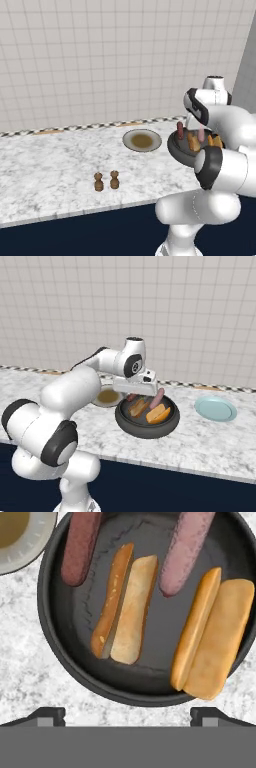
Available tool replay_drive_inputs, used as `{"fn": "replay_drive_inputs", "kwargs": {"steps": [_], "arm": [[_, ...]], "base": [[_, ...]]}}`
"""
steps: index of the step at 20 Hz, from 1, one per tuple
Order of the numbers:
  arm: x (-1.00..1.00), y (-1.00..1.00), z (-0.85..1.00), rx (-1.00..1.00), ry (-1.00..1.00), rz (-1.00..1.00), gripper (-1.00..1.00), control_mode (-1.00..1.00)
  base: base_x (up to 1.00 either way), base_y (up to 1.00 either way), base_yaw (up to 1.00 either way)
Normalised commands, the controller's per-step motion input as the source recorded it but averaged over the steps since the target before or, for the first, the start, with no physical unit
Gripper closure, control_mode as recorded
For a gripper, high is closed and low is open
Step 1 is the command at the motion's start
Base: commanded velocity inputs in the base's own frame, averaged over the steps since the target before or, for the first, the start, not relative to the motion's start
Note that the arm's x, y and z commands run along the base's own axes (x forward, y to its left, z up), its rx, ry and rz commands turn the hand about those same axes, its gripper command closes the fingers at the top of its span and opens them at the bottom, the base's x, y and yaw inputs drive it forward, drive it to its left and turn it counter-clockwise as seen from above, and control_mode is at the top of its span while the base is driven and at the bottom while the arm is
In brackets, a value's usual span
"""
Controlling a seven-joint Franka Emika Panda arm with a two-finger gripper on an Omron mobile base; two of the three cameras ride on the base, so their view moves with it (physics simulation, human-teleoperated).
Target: Place one bun and one sausage from the bowl on each plate.
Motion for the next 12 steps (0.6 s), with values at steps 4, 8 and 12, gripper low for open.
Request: {"fn": "replay_drive_inputs", "kwargs": {"steps": [4,8,12], "arm": [[0.08,0.0,-0.43,0.11,0.01,0.0,-1.0,-1.0],[0.26,0.0,-0.07,0.03,0.04,0.0,-1.0,-1.0],[0.48,0.0,-0.22,0.02,0.06,0.0,-1.0,-1.0]], "base": [[0.0,0.0,0.0],[0.0,0.0,0.0],[0.0,0.0,0.0]]}}
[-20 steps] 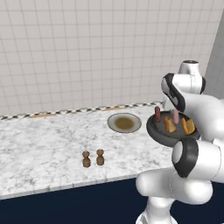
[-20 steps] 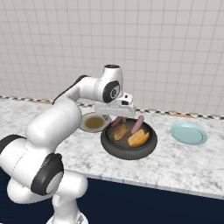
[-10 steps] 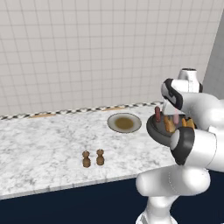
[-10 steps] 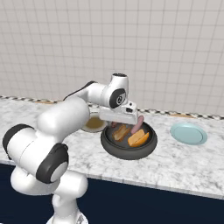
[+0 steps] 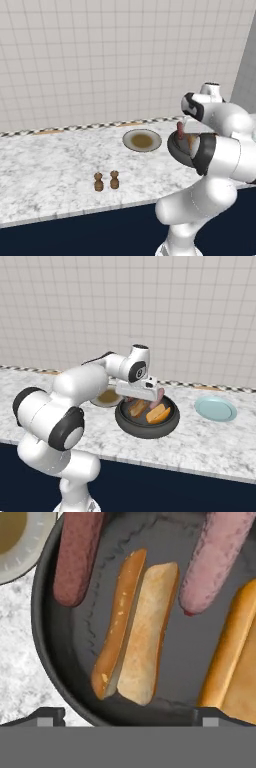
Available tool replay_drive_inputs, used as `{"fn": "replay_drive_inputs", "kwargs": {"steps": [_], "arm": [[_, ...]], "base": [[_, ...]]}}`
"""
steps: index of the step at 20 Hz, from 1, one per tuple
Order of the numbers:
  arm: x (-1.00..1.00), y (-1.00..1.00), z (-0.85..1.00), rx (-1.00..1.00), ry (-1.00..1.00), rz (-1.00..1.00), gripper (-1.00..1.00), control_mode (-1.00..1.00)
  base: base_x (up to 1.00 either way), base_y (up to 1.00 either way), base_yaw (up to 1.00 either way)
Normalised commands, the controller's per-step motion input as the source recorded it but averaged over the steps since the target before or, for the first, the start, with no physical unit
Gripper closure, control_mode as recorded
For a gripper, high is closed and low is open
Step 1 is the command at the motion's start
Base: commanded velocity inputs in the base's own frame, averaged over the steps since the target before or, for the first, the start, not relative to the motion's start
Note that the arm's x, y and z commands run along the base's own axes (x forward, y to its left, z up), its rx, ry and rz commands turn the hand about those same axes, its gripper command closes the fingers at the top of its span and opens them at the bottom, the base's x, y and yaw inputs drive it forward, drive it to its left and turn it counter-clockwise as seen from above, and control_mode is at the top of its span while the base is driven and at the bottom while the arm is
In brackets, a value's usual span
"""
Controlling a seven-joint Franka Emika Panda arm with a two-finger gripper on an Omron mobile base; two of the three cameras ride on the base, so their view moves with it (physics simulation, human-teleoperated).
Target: Place one bun and one sausage from the bowl on each plate.
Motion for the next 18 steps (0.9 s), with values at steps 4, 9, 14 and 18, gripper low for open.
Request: {"fn": "replay_drive_inputs", "kwargs": {"steps": [4,9,14,18], "arm": [[0.31,-0.03,-0.37,0.04,0.07,0.0,-1.0,-1.0],[0.02,-0.04,-0.35,0.03,0.07,0.0,-1.0,-1.0],[0.09,0.0,-0.31,0.04,0.03,0.0,-1.0,-1.0],[0.07,0.0,-0.32,0.05,0.0,0.0,-1.0,-1.0]], "base": [[0.0,0.0,0.0],[0.0,0.0,0.0],[0.0,0.0,0.0],[0.0,0.0,0.0]]}}
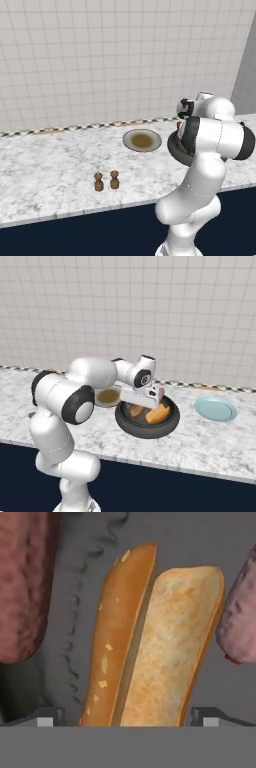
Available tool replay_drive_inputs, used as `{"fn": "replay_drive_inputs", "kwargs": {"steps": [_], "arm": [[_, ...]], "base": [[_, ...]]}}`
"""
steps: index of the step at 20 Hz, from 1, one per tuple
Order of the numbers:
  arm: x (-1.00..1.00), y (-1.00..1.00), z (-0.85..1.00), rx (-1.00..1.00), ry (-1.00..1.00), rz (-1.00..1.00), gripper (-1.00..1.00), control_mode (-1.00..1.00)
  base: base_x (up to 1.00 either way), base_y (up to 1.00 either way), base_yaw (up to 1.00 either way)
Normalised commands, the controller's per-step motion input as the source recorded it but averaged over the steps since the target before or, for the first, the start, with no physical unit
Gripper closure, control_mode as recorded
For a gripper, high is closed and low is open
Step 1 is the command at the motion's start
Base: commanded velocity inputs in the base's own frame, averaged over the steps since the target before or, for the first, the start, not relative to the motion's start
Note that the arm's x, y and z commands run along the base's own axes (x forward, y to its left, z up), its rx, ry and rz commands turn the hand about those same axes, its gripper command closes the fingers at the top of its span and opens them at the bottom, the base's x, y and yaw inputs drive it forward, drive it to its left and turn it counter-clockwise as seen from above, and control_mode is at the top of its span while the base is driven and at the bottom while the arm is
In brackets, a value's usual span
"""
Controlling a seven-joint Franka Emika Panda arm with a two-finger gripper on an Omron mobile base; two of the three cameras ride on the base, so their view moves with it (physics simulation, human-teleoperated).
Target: Place one bun and one sausage from the bowl on each plate.
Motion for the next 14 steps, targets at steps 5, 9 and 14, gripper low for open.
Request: {"fn": "replay_drive_inputs", "kwargs": {"steps": [5,9,14], "arm": [[0.01,0.0,-0.29,0.04,0.01,0.0,-1.0,-1.0],[0.0,0.01,-0.39,0.01,0.07,0.0,-1.0,-1.0],[0.06,0.03,-0.53,0.0,0.05,0.0,-1.0,-1.0]], "base": [[0.0,0.0,0.0],[0.0,0.0,0.0],[0.0,0.0,0.0]]}}
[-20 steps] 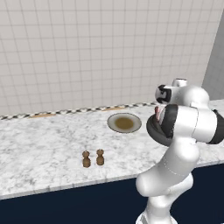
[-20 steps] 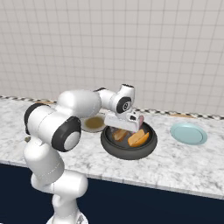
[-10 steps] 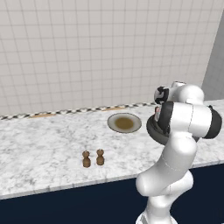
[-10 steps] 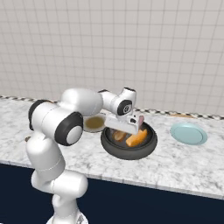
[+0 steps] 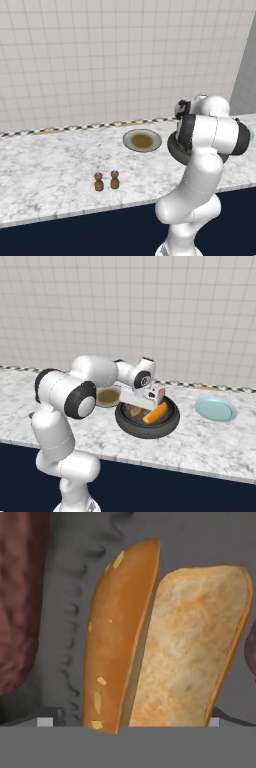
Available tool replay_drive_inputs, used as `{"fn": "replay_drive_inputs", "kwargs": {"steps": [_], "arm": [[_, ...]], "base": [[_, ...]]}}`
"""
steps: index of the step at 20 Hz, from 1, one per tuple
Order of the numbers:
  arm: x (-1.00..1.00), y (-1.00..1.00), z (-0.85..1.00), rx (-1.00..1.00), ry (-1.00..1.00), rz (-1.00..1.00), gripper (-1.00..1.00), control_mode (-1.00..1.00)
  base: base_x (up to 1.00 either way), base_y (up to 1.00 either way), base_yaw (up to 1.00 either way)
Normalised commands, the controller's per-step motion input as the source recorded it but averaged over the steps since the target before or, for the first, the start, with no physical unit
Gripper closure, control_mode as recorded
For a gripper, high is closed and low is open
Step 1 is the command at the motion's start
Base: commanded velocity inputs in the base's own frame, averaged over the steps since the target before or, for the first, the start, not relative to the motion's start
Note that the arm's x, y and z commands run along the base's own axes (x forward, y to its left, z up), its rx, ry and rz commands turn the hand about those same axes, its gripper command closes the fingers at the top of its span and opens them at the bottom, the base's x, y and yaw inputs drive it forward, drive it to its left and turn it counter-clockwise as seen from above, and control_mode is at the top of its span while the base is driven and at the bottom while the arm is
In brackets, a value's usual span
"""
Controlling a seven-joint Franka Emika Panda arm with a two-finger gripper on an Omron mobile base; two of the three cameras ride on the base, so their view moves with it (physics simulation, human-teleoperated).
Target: Place one bun and one sausage from the bowl on each plate.
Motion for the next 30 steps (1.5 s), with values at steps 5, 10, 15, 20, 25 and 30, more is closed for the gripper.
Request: {"fn": "replay_drive_inputs", "kwargs": {"steps": [5,10,15,20,25,30], "arm": [[0.0,0.0,-0.28,0.04,0.11,0.0,1.0,-1.0],[0.0,0.0,-0.14,0.04,0.12,0.0,1.0,-1.0],[-0.48,-0.01,-0.01,0.06,0.0,0.0,1.0,-1.0],[-0.51,0.15,0.51,0.01,-0.1,0.0,1.0,-1.0],[-0.12,0.56,0.76,0.0,-0.15,0.0,1.0,-1.0],[0.03,1.0,0.36,-0.07,0.0,0.0,1.0,-1.0]], "base": [[0.0,0.0,0.0],[0.0,0.0,0.0],[0.0,0.0,0.0],[0.0,0.0,0.0],[0.0,0.0,0.0],[0.0,0.0,0.0]]}}
